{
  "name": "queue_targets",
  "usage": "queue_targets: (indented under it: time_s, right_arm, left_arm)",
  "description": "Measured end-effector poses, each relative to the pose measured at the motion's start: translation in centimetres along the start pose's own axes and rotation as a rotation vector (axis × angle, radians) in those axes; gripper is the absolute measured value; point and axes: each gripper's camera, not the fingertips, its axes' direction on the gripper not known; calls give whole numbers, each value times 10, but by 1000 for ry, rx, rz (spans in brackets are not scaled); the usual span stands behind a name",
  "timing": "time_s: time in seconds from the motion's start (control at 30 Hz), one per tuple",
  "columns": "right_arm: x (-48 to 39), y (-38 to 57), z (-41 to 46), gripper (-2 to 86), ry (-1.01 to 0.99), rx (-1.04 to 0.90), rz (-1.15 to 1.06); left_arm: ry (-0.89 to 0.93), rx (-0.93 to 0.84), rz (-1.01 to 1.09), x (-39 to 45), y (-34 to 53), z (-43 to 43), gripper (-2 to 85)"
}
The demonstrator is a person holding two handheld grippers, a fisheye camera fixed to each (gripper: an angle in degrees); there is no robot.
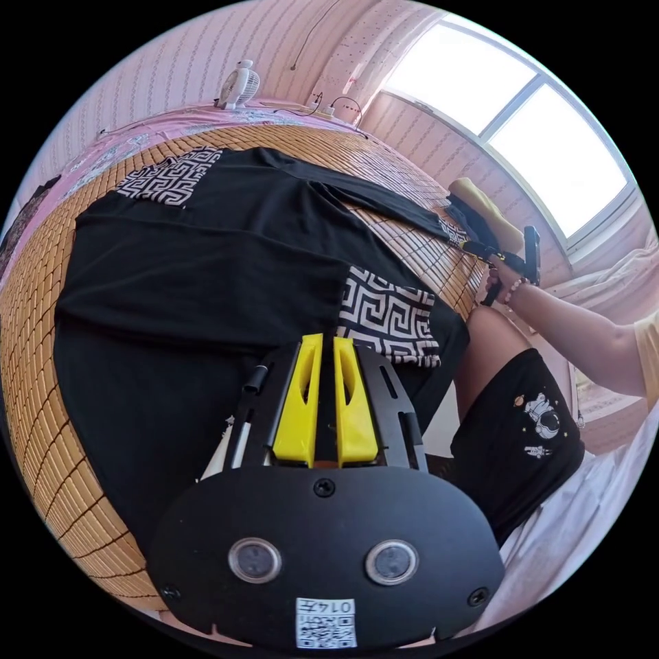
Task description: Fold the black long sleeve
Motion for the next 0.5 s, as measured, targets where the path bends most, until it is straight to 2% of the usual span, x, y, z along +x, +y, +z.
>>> queue_targets:
  time_s: [0.1, 0.17, 0.2, 0.37, 0.43, 0.5]
  right_arm:
    - [3, -1, -1, 44, -60, -28, -25]
    - [2, -2, -3, 34, -66, -34, -44]
    - [2, -5, -7, 30, -129, -22, -34]
    - [-35, -33, -67, 25, -594, 209, -120]
    - [-74, -46, -115, 24, -870, 340, -265]
    - [-106, -45, -154, 26, -1063, 428, -408]
  left_arm:
    - [-5, -8, 11, -1, 1, -1, 33]
    - [-4, -6, 10, -4, 2, -2, 28]
    - [-2, -5, 8, -4, 2, -2, 26]
    - [54, 130, -31, -11, 15, -27, -7]
    - [56, 168, -62, -16, 21, -42, -8]
    - [54, 212, -96, -24, 31, -61, -9]
